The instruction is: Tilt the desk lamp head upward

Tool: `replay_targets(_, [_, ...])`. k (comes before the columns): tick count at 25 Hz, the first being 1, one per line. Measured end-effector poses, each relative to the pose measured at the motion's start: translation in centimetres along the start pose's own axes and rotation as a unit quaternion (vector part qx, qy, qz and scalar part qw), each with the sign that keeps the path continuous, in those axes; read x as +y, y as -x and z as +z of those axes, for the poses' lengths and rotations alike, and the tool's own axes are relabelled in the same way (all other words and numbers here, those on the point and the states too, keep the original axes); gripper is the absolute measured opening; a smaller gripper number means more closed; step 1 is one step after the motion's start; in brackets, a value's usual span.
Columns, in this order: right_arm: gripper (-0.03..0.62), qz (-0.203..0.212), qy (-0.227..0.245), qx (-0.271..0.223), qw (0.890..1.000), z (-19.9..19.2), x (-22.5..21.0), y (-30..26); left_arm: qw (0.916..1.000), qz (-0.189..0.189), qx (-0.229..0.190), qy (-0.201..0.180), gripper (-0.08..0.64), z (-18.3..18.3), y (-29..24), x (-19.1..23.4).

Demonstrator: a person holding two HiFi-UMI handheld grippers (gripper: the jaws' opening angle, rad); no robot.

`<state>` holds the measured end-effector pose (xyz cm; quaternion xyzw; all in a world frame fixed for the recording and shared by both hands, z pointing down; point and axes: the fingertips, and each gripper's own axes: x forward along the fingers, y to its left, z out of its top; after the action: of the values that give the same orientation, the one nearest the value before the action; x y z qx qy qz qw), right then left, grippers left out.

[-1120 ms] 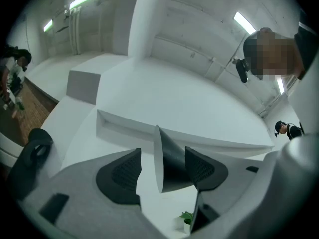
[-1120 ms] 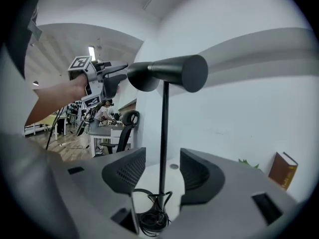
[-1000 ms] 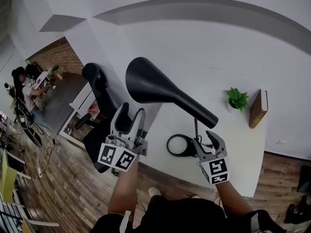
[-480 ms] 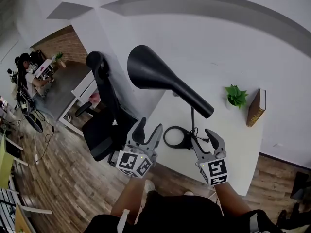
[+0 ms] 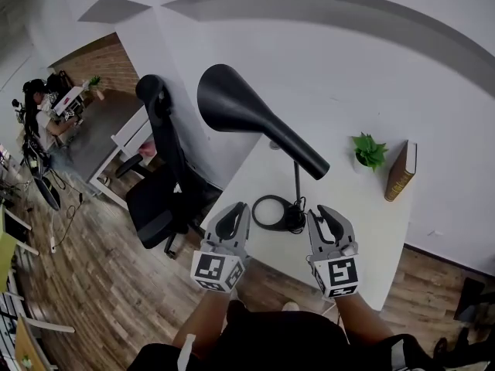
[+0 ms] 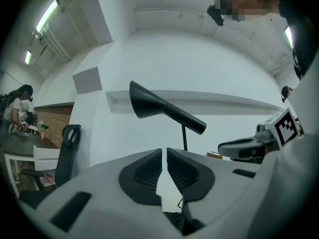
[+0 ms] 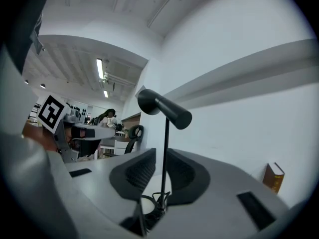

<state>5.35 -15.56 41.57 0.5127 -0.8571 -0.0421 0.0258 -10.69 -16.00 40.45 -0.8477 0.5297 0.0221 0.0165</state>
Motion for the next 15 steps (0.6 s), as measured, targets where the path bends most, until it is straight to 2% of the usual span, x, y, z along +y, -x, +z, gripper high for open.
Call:
replay_targets(1, [0.03, -0.003, 0.002, -0.005, 1.0, 0.2, -0.2, 0.2, 1.0, 0.002, 0.003, -0.001, 0.021, -0.1, 0.1, -0.1])
replay_targets(3, [0.002, -0.003, 0.004, -0.007, 1.0, 0.5, -0.1, 0.3, 1.0, 0.0, 0.008, 0.001, 0.009, -0.4, 0.4, -0.2])
replay_targets(9, [0.0, 0.01, 0.017, 0.004, 1.0, 0.4, 0.9, 0.1, 0.9996, -0.016, 0.009, 0.023, 0.008, -0.6, 0.9, -0.7])
replay_targets(15, [0.0, 0.015, 0.023, 0.008, 1.0, 0.5, 1.7, 0.0, 0.9995, -0.023, 0.007, 0.022, 0.008, -0.4, 1.3, -0.8])
